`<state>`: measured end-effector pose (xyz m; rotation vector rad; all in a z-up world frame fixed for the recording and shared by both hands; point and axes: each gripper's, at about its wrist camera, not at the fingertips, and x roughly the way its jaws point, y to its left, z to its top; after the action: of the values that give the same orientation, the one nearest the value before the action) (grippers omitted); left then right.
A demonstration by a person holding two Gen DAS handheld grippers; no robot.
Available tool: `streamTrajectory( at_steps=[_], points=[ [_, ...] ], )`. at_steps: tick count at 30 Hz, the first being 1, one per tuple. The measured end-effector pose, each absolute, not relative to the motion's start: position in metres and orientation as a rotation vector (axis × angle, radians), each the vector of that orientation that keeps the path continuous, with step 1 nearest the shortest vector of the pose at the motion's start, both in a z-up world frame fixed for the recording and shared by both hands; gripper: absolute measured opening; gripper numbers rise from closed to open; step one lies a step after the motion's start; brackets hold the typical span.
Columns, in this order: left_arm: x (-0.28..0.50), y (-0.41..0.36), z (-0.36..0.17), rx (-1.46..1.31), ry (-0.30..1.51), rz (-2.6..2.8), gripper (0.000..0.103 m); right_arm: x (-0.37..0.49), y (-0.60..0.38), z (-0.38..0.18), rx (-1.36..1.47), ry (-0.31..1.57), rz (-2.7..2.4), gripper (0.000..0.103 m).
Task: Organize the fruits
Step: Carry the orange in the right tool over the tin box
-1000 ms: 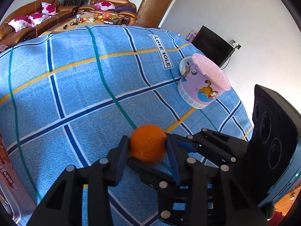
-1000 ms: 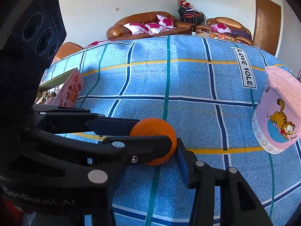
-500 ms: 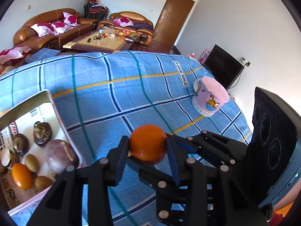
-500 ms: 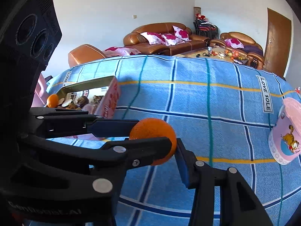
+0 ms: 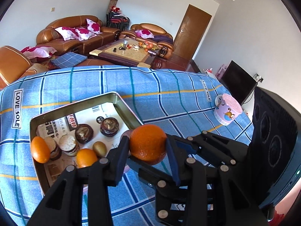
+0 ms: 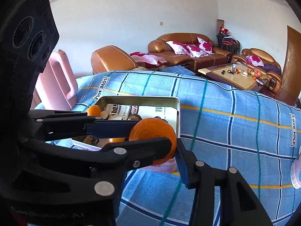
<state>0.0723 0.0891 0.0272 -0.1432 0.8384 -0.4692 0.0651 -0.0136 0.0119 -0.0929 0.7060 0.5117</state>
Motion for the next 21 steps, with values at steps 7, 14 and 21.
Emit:
streamTrajectory(
  at_steps=[7, 14, 21],
  points=[
    [0.073, 0.122, 0.018, -0.188, 0.837, -0.443, 0.042, 0.067, 0.022, 0.009, -0.119, 0.717, 0.541, 0.048],
    [0.079, 0.141, 0.014, -0.189, 0.839, -0.418, 0.042, 0.073, 0.044, 0.004, -0.116, 0.724, 0.552, 0.048],
    [0.096, 0.145, 0.012, -0.189, 0.851, -0.405, 0.042, 0.086, 0.053, 0.0, -0.099, 0.723, 0.555, 0.048]
  ],
)
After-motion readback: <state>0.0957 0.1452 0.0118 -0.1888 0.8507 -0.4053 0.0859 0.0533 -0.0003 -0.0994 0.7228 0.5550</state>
